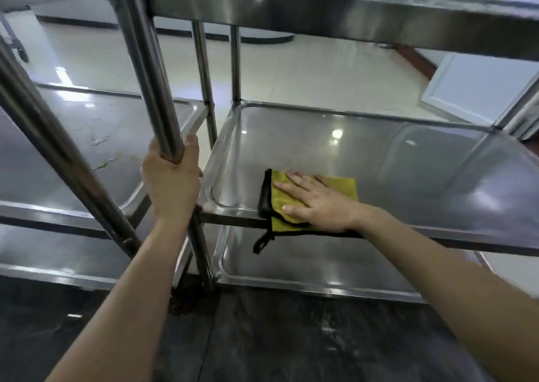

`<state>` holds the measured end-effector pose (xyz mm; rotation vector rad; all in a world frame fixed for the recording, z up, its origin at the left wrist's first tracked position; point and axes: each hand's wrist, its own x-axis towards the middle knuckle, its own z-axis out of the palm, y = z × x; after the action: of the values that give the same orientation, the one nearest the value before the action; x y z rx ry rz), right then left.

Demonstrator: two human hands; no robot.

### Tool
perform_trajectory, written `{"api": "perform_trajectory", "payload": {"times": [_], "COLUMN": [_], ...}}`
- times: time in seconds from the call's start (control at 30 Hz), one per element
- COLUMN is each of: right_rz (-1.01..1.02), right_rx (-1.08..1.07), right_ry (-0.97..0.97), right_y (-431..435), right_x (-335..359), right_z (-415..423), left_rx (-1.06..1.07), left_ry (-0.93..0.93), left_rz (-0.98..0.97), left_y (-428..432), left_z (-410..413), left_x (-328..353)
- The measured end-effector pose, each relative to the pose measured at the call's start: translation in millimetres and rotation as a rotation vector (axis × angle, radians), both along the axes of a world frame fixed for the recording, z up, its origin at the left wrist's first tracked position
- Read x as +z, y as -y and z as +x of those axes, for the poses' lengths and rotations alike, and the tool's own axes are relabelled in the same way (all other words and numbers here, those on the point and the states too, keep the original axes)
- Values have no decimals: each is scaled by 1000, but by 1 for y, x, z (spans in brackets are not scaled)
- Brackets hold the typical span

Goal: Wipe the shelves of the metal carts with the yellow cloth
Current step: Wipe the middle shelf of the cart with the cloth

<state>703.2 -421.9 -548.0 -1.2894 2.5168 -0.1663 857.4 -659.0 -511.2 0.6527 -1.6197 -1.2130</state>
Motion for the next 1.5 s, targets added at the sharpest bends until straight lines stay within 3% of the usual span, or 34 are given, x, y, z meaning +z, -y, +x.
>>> {"api": "perform_trajectory", "payload": {"times": [0.1,0.17,0.27,0.37,0.6,0.9,1.0,1.27,1.5], "right_rz": [-63,-83,-33,-4,29,12,39,5,-6], "right_rx": [-118,-217,-309,-370,-391,-517,-482,-363,-492], "right_ry": [31,-45,-140,-164,-67,-125,-108,-37,-93], "right_y": [-3,3,-1,-33,-84,15,13,-80,1], "right_x": [3,3,2,1,-3,4,3,-9,-1], "right_z": [17,26,39,50,32,-163,-153,3,-138], "left_rx": [142,181,-65,-232,-297,-314,-289,-308,-292], "left_ry": [-91,-101,159,395,911,979,982,1032,1046], "left_rz": [-141,-366,-667,-695,-748,-823,-869,-792,-829], "left_y": [-27,-55,-89,-101,-101,-98,-94,-99,-94], "left_z": [20,29,16,-22,-69,-69,-70,-69,-71], "left_x": [-12,-32,-59,-64,-69,-64,-62,-56,-61]}}
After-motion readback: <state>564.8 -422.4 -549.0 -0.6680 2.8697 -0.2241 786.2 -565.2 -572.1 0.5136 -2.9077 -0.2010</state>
